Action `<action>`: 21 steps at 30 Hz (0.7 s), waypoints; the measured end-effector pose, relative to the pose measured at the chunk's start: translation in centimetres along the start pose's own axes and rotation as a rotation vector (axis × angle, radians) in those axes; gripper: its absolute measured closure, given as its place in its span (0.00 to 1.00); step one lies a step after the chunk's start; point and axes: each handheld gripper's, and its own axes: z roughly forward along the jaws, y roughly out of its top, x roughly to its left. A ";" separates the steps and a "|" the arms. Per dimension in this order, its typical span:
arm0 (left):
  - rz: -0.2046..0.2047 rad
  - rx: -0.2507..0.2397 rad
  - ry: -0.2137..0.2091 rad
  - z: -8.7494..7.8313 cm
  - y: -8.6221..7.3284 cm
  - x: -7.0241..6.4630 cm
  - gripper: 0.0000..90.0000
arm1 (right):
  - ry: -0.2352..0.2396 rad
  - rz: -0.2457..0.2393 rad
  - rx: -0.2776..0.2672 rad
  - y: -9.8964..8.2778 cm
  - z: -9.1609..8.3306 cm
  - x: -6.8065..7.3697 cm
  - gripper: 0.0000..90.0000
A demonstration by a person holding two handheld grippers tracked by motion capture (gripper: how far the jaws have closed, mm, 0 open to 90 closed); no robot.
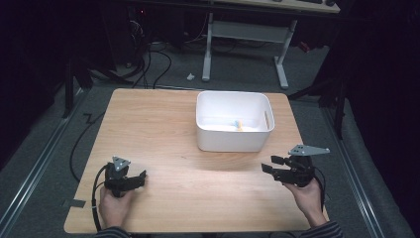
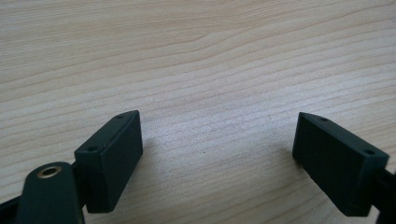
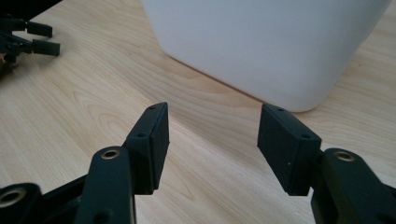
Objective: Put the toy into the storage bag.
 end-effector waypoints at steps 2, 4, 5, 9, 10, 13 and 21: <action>0.000 0.000 -0.001 0.0 0.0 0.0 0.18 | 0.004 -0.001 0.003 -0.1 0.5 0.0 0.49; 0.000 0.000 -0.001 0.0 0.0 0.0 0.18 | 0.006 0.008 0.006 -0.2 0.7 0.0 0.49; 0.000 0.000 -0.001 0.0 0.0 0.0 0.18 | 0.006 0.010 0.008 -0.3 1.0 -0.1 0.49; 0.000 0.001 -0.002 0.0 0.0 0.0 0.18 | -0.002 0.009 0.021 -0.4 1.9 0.0 0.49; -0.001 0.000 -0.004 0.0 0.0 0.0 0.18 | -0.004 0.013 0.030 -0.5 2.3 0.0 0.49; -0.002 -0.001 -0.004 0.0 0.0 0.1 0.19 | -0.012 0.007 0.051 -0.6 2.9 0.1 0.49; -0.001 0.000 -0.005 0.0 0.0 0.1 0.19 | -0.044 -0.004 0.074 -0.8 4.5 0.4 0.49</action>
